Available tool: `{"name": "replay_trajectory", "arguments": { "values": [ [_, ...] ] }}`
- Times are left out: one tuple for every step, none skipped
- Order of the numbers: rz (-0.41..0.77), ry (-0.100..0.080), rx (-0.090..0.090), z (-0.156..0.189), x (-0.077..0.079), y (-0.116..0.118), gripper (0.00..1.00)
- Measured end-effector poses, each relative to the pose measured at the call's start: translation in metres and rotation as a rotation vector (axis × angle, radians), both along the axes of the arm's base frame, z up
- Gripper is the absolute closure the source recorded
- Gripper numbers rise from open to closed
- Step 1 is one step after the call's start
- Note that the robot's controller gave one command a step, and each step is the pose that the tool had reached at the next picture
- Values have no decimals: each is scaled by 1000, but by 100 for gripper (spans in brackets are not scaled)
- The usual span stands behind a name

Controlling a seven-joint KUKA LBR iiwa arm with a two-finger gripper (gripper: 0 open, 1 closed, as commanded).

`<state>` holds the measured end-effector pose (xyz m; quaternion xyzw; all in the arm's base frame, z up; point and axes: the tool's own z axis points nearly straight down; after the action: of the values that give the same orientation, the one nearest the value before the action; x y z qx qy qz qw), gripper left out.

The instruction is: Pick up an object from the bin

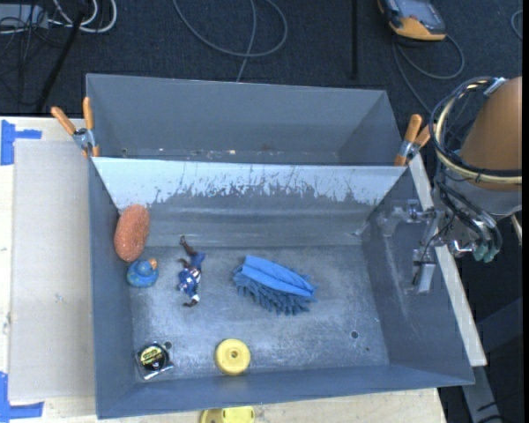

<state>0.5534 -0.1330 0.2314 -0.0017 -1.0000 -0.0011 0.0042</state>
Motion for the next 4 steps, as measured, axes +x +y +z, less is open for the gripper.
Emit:
{"name": "replay_trajectory", "arguments": {
  "values": [
    [3, -8, -2, 5, 1, 1, 0],
    [-9, -13, -4, -33, 0, 45, 0],
    [2, 0, 2, -50, -1, 75, 0],
    [-51, -12, -2, -67, 5, 93, 0]
  ]
}}
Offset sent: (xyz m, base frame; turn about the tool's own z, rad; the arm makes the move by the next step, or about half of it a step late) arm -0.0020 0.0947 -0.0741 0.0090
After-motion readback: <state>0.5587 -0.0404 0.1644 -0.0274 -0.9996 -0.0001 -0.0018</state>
